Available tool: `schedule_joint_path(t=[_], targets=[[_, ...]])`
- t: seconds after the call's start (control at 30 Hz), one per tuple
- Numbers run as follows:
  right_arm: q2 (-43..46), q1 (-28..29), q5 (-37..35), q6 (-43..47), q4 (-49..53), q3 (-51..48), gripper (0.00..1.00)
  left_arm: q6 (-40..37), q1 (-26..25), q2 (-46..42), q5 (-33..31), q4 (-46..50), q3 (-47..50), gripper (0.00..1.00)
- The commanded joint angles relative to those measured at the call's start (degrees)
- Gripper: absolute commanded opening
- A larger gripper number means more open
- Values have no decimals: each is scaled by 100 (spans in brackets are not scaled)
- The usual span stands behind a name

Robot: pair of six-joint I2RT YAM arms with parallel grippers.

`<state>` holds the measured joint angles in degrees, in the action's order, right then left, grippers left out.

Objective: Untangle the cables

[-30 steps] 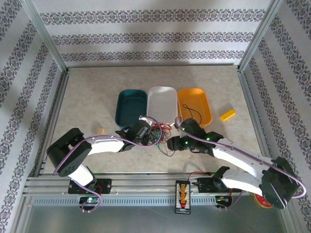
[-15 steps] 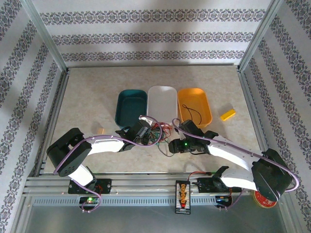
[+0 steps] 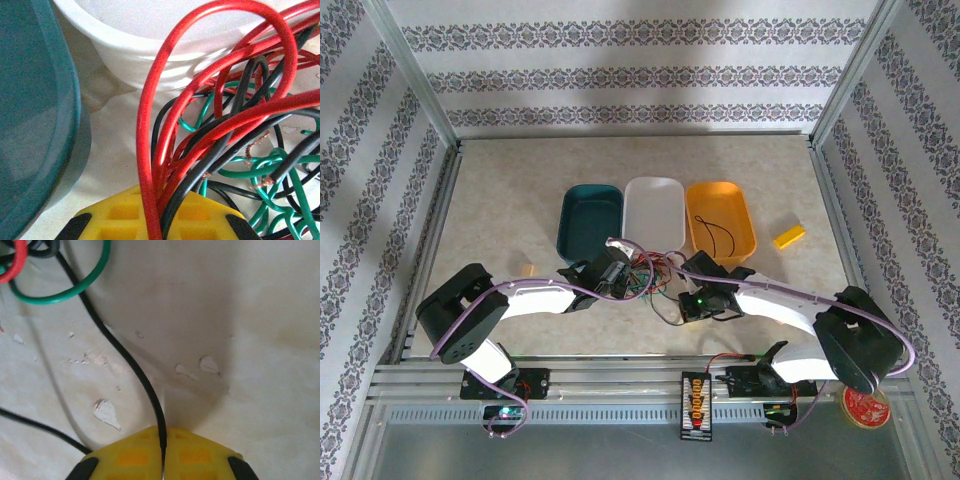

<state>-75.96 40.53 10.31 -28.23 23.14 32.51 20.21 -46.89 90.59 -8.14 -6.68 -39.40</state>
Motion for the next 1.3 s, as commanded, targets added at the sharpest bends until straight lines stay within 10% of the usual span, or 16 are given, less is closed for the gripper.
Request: schedule_joint_path(t=[0.0, 0.6, 1.27], targets=[[135, 23, -841, -126, 217, 244, 0, 128, -48, -58, -223, 109, -73, 0], [3556, -2761, -3536, -1293, 1904, 867, 0, 115, -48, -81, -265, 214, 2, 0], [3123, -3149, -3649, 452, -122, 2801, 0, 69, -57, -50, -197, 237, 11, 0]])
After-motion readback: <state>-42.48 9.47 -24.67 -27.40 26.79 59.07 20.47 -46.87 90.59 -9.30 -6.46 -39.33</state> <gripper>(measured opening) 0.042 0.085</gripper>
